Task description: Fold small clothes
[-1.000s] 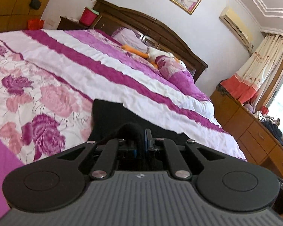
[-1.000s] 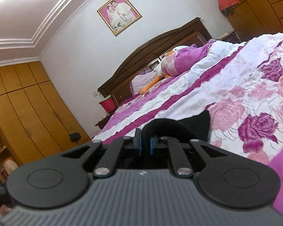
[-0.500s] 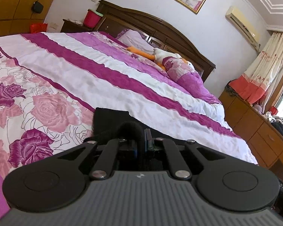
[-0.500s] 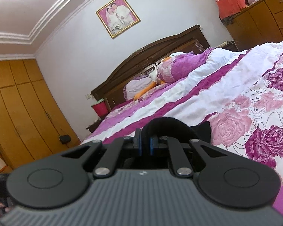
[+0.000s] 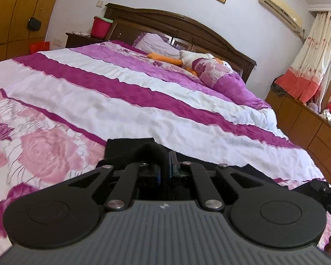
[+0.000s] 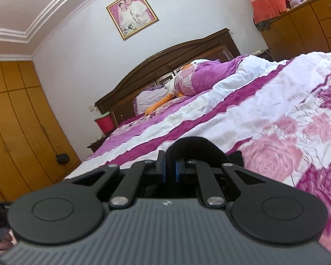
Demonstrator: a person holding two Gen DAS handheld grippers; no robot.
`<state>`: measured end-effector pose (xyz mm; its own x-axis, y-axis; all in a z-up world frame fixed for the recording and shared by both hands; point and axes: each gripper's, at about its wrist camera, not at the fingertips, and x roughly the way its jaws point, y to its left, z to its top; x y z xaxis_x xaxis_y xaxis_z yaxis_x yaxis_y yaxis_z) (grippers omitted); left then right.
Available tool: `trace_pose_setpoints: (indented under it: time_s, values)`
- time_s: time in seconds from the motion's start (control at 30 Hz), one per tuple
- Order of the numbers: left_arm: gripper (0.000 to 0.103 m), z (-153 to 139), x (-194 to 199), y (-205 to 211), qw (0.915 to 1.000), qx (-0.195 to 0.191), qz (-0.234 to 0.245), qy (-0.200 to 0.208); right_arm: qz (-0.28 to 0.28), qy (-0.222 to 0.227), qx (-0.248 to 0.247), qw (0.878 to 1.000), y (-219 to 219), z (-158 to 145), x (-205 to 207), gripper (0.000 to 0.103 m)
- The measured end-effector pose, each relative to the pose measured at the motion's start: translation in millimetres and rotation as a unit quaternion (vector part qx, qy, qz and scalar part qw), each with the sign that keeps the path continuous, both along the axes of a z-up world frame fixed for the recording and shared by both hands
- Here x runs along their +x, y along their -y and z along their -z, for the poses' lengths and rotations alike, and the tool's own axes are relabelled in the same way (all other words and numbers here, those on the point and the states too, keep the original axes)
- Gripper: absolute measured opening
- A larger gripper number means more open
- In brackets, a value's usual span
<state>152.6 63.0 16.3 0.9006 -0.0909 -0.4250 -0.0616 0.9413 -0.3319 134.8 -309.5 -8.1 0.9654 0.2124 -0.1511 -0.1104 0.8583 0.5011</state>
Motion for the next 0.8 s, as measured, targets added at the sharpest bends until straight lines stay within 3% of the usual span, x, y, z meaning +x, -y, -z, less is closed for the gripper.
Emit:
trace_pose_setpoints:
  time_s: [0.3, 0.47, 0.67, 0.8]
  values:
    - [0.007, 40, 66, -10, 0.9979, 0.020, -0.016, -0.059, 0.015, -0.054, -0.037, 0.998, -9, 22, 61, 0.011]
    - [0.007, 66, 92, -14, 0.9957, 0.002, -0.019, -0.091, 0.012, -0.095, -0.051, 0.994, -11, 41, 93, 0.011]
    - [0.008, 77, 106, -11, 0.9945, 0.015, -0.017, -0.102, -0.002, -0.142, -0.052, 0.989, -15, 58, 110, 0.012]
    - [0.008, 74, 99, -1, 0.9940, 0.052, -0.011, -0.095, -0.008, -0.151, -0.036, 0.988, -11, 62, 111, 0.012]
